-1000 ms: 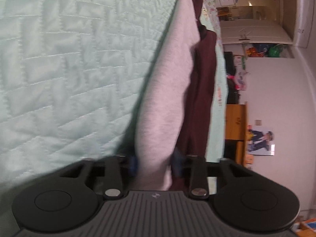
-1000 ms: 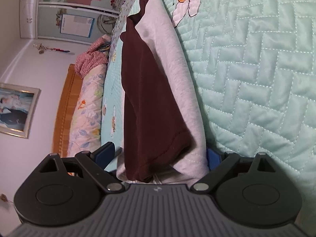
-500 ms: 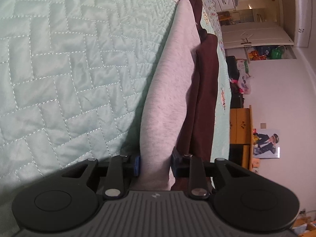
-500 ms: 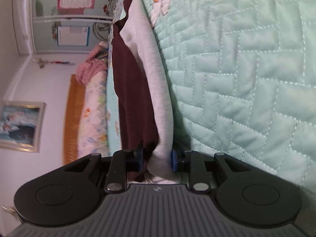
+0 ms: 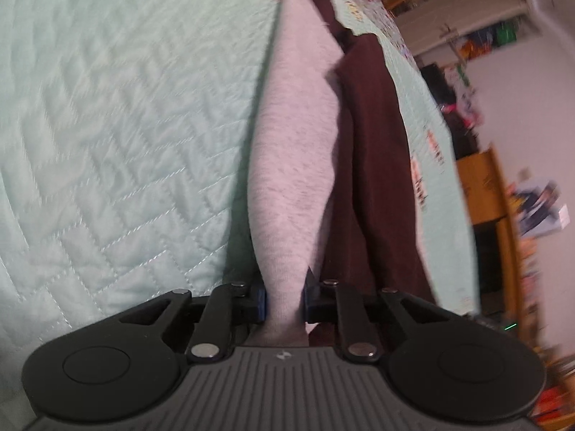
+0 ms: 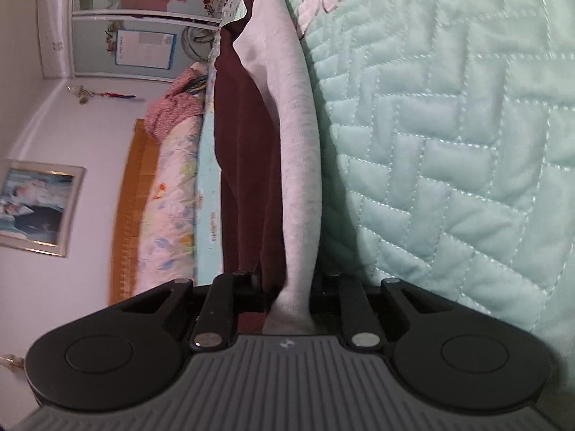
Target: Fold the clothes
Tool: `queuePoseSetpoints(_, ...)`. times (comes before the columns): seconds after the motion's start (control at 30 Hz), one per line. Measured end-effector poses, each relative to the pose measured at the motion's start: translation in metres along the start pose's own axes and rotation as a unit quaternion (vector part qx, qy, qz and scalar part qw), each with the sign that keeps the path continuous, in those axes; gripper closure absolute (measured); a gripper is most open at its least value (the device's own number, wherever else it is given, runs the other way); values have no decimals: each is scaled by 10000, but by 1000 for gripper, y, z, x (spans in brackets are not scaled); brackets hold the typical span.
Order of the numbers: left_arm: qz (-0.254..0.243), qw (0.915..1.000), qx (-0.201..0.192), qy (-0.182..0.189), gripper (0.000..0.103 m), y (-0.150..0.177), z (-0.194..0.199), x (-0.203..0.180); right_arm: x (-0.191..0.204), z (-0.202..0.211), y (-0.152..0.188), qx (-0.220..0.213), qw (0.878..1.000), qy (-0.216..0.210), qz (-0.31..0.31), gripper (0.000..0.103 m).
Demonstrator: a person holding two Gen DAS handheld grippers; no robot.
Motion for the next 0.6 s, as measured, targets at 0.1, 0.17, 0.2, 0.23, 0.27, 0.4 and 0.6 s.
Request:
queuePoseSetpoints(0.1,-218,9996,-141,-92,91,-1,4,-9,7,5,1,-122,9999,34,53,84)
queuePoseSetpoints(0.17,-140,9996,-237,34,92,-3,11,-8,12,11,0,-199,9997,-114,14,84)
queuePoseSetpoints(0.2,-48,9995,-294,140,92,-4,16,-6,15,15,1,-224,9995,-202,13,85)
queuePoseSetpoints(0.23,17,9991,-368,222,92,-8,19,-10,18,18,1,-248,9993,-289,11,85)
queuePoseSetpoints(0.27,17,9986,-444,277,92,-10,24,-12,21,21,1,-273,9989,-377,10,85)
queuePoseSetpoints(0.4,-150,9972,-567,455,92,-5,47,-23,32,35,7,-233,9975,-649,127,85)
queuePoseSetpoints(0.6,-56,9986,-393,355,92,34,65,-9,20,65,32,52,9979,-617,215,85)
Point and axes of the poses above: each gripper's, at about its wrist camera, not at the fingertips, and z roughly against the way its jaws point, x to its left, y to its underside, the point moved 3 cm from there along -z, roughly the way its jaws point, and after that the axes turned 14 degrees about -x, right-handed, at the moved point
